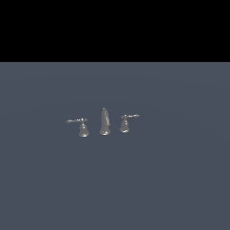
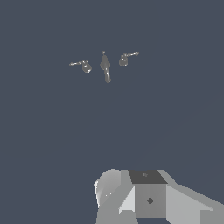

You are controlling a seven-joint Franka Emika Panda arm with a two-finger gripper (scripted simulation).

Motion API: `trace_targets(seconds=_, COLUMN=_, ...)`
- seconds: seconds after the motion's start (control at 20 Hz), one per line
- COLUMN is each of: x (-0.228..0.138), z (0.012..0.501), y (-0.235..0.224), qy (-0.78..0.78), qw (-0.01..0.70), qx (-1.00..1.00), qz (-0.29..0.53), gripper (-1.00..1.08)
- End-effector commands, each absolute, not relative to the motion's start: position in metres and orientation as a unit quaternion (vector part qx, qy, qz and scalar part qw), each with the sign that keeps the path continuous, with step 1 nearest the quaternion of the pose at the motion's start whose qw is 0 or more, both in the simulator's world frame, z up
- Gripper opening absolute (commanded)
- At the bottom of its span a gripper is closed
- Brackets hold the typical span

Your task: Turn on the faucet by rotating a designated handle.

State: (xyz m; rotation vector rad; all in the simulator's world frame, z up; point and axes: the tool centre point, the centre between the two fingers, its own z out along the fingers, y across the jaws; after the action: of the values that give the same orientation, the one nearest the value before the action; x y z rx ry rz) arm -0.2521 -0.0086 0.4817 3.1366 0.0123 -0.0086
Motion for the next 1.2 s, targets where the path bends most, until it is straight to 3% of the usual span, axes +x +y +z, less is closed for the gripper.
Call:
trace_targets(seconds=0.0, x=-0.252, z=0.482, y=-0.009, qy=0.004, qw=0.002, qx=1.000, qz=-0.003, gripper=-1.00)
trace_targets(seconds=0.6, x=-0.233, z=0.456, y=0.002, qy=-0.039, qw=0.002, qx=0.999, qz=-0.003, gripper=-1.00)
trace_targets(seconds=1.15, x=-0.181, z=0.390, y=0.021, qy=-0.151, qw=0.001, qx=0.989, qz=-0.003, gripper=-1.00)
